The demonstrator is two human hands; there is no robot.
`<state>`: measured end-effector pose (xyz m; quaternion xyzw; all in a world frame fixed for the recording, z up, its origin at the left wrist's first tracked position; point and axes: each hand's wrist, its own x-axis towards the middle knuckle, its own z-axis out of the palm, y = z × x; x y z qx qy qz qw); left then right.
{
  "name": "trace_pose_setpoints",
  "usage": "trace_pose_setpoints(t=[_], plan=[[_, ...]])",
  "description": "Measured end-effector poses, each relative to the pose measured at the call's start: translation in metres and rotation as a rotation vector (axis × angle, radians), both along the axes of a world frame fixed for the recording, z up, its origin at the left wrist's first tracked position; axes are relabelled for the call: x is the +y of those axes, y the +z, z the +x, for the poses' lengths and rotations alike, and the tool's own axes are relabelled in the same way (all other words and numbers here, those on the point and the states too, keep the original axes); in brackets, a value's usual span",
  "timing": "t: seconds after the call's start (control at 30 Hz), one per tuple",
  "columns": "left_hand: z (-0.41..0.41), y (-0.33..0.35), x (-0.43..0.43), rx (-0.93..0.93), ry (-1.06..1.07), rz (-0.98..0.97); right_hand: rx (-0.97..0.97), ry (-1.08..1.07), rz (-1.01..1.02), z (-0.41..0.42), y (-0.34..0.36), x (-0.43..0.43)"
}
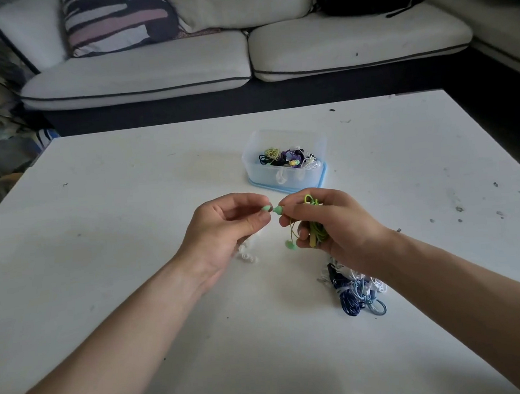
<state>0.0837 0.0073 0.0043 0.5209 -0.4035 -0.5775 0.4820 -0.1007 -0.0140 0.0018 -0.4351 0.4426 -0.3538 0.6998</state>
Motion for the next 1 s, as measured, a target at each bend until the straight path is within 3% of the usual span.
trace_pose_setpoints(t=[0.63, 1.0], plan=[[-0.001, 0.006, 0.001, 0.049, -0.063, 0.032, 0.038, 0.019, -0.058, -0.003, 0.001, 0.000], [0.001, 0.009, 0.000, 0.061, -0.110, 0.060, 0.056, 0.169, -0.087, -0.010, 0.001, -0.006]])
